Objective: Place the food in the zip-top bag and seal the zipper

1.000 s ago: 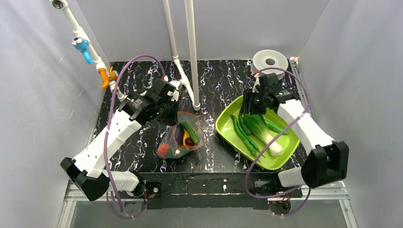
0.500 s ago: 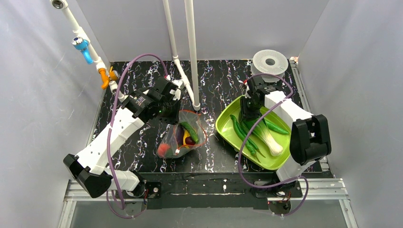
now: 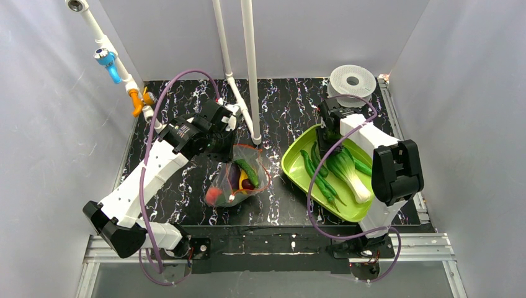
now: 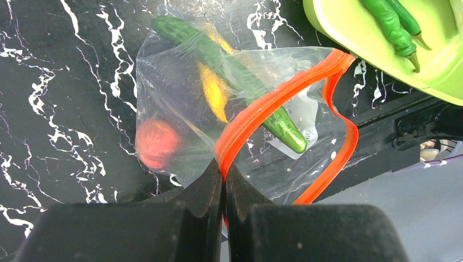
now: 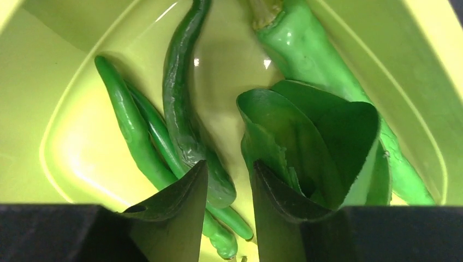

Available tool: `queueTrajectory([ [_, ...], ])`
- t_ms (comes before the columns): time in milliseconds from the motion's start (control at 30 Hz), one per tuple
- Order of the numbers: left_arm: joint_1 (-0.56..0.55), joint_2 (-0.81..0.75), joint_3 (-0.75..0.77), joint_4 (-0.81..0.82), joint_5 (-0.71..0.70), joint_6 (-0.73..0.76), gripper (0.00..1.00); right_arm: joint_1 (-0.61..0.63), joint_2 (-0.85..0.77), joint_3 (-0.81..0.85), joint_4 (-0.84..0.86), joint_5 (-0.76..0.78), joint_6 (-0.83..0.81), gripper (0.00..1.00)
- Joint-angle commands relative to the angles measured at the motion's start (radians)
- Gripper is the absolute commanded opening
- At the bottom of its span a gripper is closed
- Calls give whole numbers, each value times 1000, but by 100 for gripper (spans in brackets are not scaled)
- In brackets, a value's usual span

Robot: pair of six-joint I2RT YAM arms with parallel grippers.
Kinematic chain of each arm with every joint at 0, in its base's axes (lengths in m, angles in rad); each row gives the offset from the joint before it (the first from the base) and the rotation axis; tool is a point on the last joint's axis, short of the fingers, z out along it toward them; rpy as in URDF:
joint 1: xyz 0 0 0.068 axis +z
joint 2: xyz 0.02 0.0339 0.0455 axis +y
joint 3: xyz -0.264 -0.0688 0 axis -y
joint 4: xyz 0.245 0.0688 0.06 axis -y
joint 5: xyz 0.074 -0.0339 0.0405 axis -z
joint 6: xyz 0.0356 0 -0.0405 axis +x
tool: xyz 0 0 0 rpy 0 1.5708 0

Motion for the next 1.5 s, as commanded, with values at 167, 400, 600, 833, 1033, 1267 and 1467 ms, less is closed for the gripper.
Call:
queueTrajectory([
  [167, 1, -25, 2, -11, 9, 16, 0, 55, -85, 22, 16, -46, -27, 48],
  [400, 2, -32, 8, -19, -7, 40, 0, 92, -43, 30, 29, -39, -24, 44],
  [600, 2, -34, 13, -32, -20, 62, 0, 92, -5, 44, 25, -7, -34, 39],
  [833, 2, -34, 13, -39, -25, 79, 0, 90, 35, 13, 47, 3, -50, 37],
  [1033, 2, -36, 13, -45, -22, 81, 0, 90, 60, -2, 63, 14, -45, 35],
  [1267, 4, -48, -3, -39, -6, 55, 0, 90, 80, -27, 85, 21, -47, 34],
  [1467, 2, -54, -12, -32, 8, 34, 0, 90, 91, -22, 87, 33, -50, 34],
])
